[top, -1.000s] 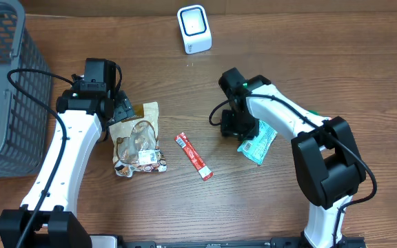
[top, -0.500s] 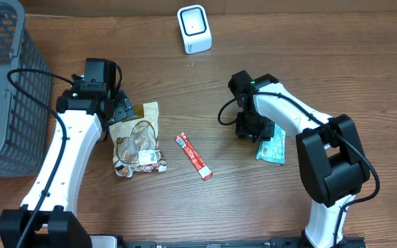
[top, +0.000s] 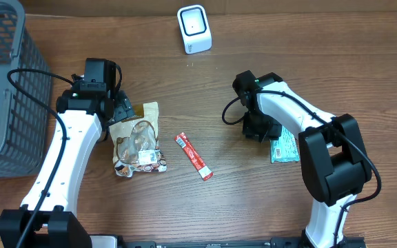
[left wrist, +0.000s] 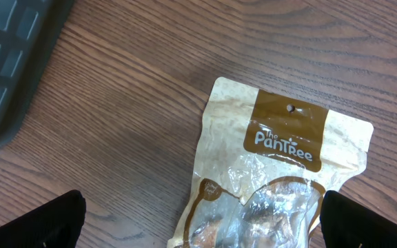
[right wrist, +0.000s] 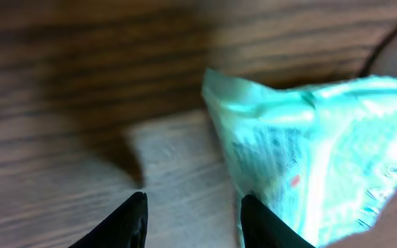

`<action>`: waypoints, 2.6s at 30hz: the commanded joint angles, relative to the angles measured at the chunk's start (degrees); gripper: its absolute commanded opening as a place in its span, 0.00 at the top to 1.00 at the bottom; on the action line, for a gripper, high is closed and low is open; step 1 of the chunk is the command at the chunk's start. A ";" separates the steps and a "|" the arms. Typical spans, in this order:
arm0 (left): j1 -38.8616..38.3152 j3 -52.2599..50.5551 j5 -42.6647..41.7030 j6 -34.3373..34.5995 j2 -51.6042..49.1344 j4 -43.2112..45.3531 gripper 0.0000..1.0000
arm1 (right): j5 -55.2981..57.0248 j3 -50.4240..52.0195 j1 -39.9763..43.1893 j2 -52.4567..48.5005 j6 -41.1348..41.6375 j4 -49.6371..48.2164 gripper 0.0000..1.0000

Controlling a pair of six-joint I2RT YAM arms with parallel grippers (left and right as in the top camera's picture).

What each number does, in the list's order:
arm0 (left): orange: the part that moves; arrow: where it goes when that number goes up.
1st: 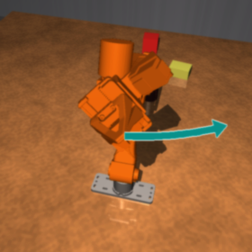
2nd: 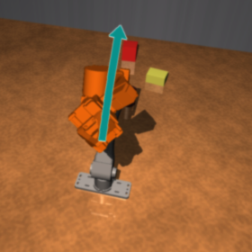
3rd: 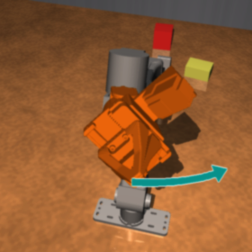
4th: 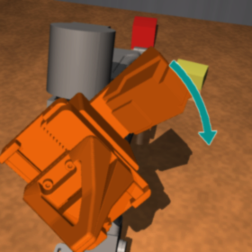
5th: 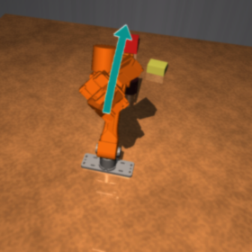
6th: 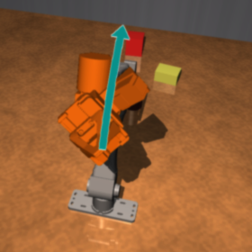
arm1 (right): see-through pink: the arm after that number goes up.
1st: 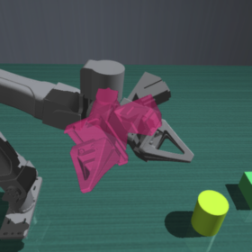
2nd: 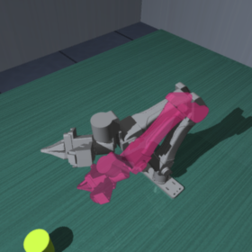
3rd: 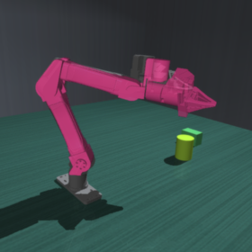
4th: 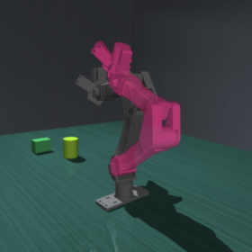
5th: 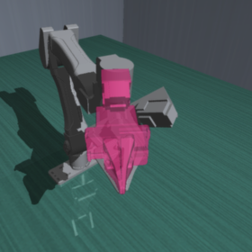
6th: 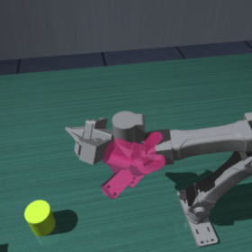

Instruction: Scan the item barcode

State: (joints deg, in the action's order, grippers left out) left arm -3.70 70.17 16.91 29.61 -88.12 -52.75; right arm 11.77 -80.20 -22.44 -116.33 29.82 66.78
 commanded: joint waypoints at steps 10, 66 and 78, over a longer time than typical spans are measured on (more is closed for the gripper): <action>-0.07 0.96 -0.02 -0.46 1.14 -0.11 0.00 | -28.74 0.37 -3.78 0.26 -10.34 -12.31 0.58; -0.07 0.96 -0.02 -0.46 1.14 -0.11 0.00 | -0.26 0.39 -22.82 0.26 -14.60 -10.14 0.75; -0.07 0.96 -0.02 -0.46 1.14 -0.11 0.01 | -1.51 0.44 -22.82 0.26 -14.64 -9.64 0.75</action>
State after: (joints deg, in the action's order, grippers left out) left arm -3.70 70.17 16.91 29.61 -88.12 -52.75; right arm 9.87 -80.18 -45.41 -116.33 14.76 56.69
